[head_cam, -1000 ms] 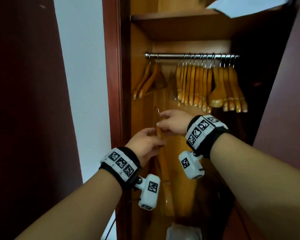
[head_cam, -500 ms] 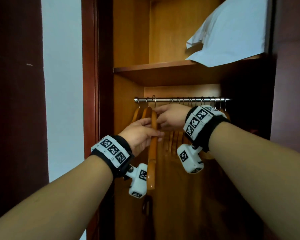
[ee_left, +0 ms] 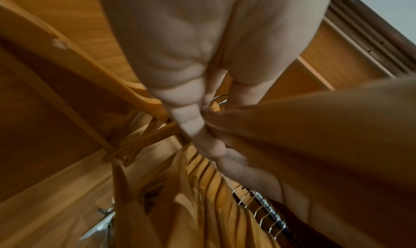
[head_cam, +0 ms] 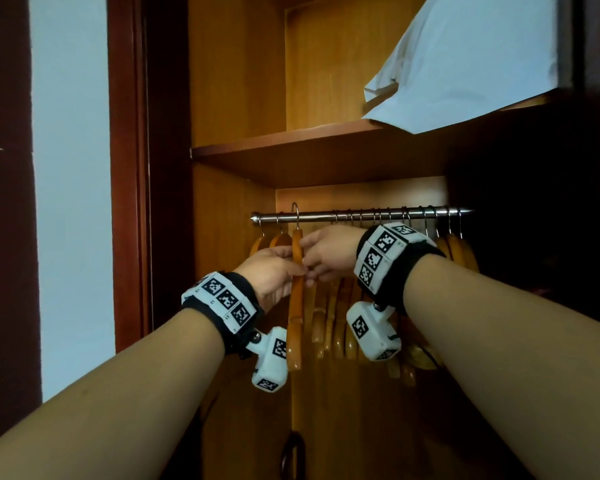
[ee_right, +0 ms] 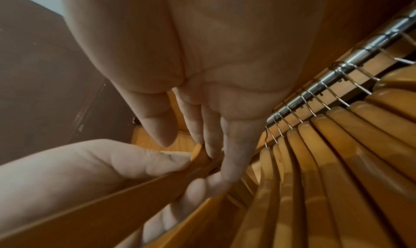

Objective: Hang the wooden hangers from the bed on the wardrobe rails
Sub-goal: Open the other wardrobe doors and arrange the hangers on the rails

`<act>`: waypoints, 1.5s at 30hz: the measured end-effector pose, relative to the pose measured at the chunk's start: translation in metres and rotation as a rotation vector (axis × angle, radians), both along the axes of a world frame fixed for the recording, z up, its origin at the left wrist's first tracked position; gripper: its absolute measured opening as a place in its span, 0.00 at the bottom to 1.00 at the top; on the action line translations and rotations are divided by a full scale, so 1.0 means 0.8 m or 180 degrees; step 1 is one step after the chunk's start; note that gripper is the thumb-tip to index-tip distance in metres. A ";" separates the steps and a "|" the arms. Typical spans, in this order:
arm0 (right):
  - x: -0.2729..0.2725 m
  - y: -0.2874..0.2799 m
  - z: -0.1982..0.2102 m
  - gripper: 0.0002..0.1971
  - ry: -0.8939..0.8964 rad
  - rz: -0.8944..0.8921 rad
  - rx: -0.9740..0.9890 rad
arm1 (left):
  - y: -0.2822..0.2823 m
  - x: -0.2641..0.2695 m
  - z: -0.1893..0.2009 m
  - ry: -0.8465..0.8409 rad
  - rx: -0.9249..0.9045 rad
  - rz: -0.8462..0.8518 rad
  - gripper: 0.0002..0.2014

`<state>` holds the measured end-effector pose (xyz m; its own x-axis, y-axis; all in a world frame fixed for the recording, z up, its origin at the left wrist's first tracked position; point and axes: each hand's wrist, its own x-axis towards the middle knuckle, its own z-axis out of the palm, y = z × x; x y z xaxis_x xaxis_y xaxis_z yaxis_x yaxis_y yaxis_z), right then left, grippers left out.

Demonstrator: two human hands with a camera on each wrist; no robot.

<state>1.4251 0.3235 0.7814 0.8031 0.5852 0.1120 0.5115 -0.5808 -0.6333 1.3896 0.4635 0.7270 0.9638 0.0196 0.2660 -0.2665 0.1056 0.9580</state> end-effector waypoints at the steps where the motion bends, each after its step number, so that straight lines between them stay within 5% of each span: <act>1: 0.006 0.003 0.002 0.16 0.0030 -0.0022 -0.0023 | 0.003 0.007 0.002 0.0019 0.0017 -0.0031 0.21; 6: 0.042 0.021 0.020 0.19 0.0046 -0.0110 0.0006 | 0.023 0.043 0.024 0.0101 0.0112 -0.0129 0.20; 10: 0.053 0.027 0.028 0.11 -0.0144 -0.0324 0.0142 | 0.038 0.066 0.036 0.0214 0.0282 -0.0101 0.20; 17: 0.088 0.041 0.073 0.17 -0.0605 -0.0756 0.0692 | 0.055 0.100 0.031 0.0304 0.0368 -0.0222 0.18; 27: 0.113 0.095 0.077 0.37 -0.0935 -0.0876 -0.0502 | 0.076 0.123 0.029 0.0344 0.0479 -0.0185 0.26; 42: 0.141 0.100 0.081 0.20 -0.1290 -0.0998 -0.0460 | 0.084 0.126 0.015 0.0441 0.0605 -0.0245 0.22; 45: 0.145 0.101 0.078 0.17 -0.0742 -0.0931 -0.0195 | 0.082 0.125 0.013 0.0447 0.0600 -0.0227 0.22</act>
<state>1.5414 0.4044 0.8436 0.8943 0.3462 0.2834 0.4447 -0.7568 -0.4791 1.4894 0.5291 0.7374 0.9887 -0.0869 0.1219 -0.1277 -0.0649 0.9897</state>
